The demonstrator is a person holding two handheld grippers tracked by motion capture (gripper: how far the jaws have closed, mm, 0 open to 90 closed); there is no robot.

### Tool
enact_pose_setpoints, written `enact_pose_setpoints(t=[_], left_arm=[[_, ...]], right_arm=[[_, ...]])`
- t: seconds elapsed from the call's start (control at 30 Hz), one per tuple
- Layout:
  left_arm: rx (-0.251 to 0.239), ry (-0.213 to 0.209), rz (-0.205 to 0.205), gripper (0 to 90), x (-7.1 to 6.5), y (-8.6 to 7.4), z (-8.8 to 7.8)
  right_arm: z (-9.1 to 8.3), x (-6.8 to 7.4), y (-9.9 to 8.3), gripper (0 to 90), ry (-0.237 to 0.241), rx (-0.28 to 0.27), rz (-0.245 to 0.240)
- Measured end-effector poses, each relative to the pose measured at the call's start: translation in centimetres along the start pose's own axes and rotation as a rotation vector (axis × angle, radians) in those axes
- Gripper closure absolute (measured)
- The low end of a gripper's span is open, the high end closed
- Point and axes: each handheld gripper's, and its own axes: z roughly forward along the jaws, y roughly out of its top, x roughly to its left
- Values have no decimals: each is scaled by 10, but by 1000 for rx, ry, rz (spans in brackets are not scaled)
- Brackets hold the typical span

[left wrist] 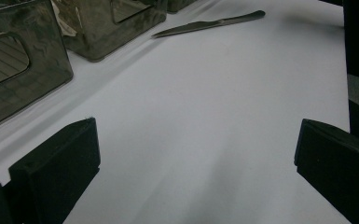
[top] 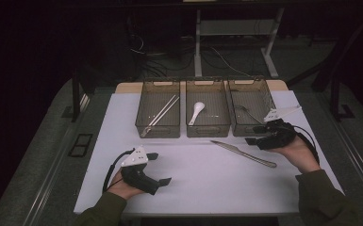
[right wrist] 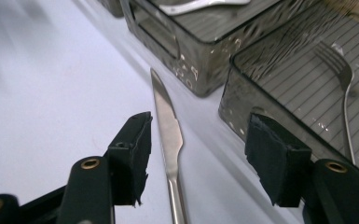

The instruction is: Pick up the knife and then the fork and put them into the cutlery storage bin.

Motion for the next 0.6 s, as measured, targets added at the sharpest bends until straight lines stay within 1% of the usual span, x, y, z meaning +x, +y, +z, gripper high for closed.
enact_pose_setpoints(t=[0.1, 0.2, 0.3, 0.4, 0.5, 0.6], left_arm=[[-2, -1, 0, 0, 0, 0, 1], [2, -1, 0, 0, -1, 0, 1], [2, -1, 1, 0, -1, 0, 1], [2, -2, 0, 0, -1, 0, 1], [3, -3, 2, 0, -1, 0, 1], [3, -3, 1, 0, -1, 0, 1]], right_arm=[[3, 1, -1, 405, -4, 28, -18], [4, 1, -2, 403, -15, 47, -16], [4, 1, -2, 410, -10, 56, -8], [4, 1, -2, 410, -10, 68, -10], [7, 2, -3, 412, -5, 95, -13], [11, 3, -4, 423, -14, 129, -29]])
